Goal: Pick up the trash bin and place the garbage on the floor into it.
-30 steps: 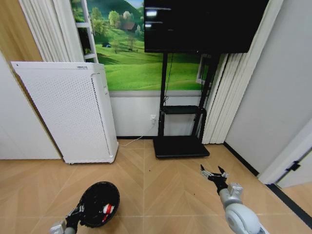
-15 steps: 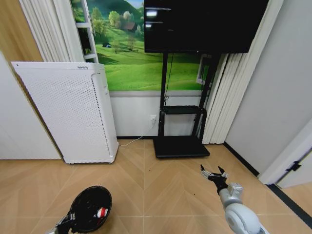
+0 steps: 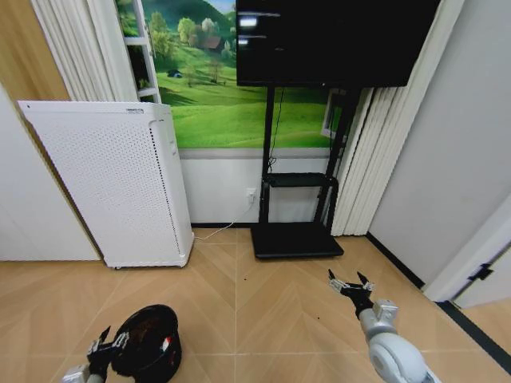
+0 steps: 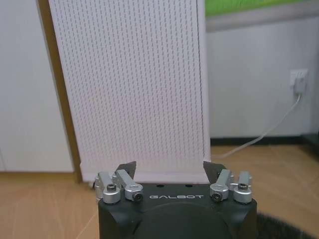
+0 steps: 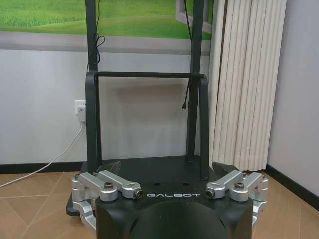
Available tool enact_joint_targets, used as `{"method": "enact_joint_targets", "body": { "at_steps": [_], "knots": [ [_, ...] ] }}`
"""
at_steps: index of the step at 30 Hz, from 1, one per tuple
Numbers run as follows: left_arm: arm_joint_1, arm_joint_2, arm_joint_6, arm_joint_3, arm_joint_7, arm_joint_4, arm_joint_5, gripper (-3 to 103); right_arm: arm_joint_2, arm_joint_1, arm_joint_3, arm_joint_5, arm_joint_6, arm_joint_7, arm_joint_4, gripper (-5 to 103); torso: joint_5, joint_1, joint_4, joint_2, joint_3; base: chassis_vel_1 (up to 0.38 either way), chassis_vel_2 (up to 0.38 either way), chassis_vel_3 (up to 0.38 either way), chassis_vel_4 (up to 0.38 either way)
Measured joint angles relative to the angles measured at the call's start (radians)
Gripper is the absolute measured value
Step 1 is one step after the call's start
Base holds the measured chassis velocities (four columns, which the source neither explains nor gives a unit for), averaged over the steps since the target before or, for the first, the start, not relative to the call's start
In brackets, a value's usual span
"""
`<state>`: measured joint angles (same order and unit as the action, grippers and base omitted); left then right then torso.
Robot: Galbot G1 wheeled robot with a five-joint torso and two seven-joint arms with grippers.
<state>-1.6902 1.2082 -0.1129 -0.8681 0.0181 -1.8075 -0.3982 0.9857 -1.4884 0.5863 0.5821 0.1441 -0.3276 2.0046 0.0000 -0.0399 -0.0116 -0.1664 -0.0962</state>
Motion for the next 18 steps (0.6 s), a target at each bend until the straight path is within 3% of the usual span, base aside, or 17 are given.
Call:
{"method": "enact_joint_targets", "body": {
  "at_steps": [2, 8, 12, 14, 18],
  "knots": [
    [0.012, -0.004, -0.009, -0.004, 0.003, -0.030, -0.030, 85, 0.000, 0.000, 0.000, 0.000, 0.000, 0.000, 0.000, 100, 0.0000, 0.000, 0.0001, 0.000, 0.000, 0.000, 0.000, 0.000, 0.000],
    [0.072, -0.035, -0.006, -0.007, 0.004, -0.102, -0.074, 100, 0.000, 0.000, 0.000, 0.000, 0.000, 0.000, 0.000, 100, 0.0000, 0.000, -0.0001, 0.000, 0.000, 0.000, 0.000, 0.000, 0.000],
    [0.110, -0.059, 0.013, -0.003, 0.001, -0.125, -0.093, 100, 0.000, 0.000, 0.000, 0.000, 0.000, 0.000, 0.000, 100, 0.0004, 0.000, -0.0001, 0.000, 0.000, 0.000, 0.000, 0.000, 0.000],
    [0.210, -0.086, 0.043, 0.039, -0.014, -0.117, -0.107, 100, 0.000, 0.000, 0.000, 0.000, 0.000, 0.000, 0.000, 100, 0.0001, 0.000, -0.0002, 0.000, 0.000, 0.000, 0.000, 0.000, 0.000],
    [0.277, -0.091, 0.061, 0.089, -0.022, -0.093, -0.113, 100, 0.000, 0.000, 0.000, 0.000, 0.000, 0.000, 0.000, 100, -0.0001, 0.000, -0.0002, 0.000, 0.000, 0.000, 0.000, 0.000, 0.000]
  ]
}}
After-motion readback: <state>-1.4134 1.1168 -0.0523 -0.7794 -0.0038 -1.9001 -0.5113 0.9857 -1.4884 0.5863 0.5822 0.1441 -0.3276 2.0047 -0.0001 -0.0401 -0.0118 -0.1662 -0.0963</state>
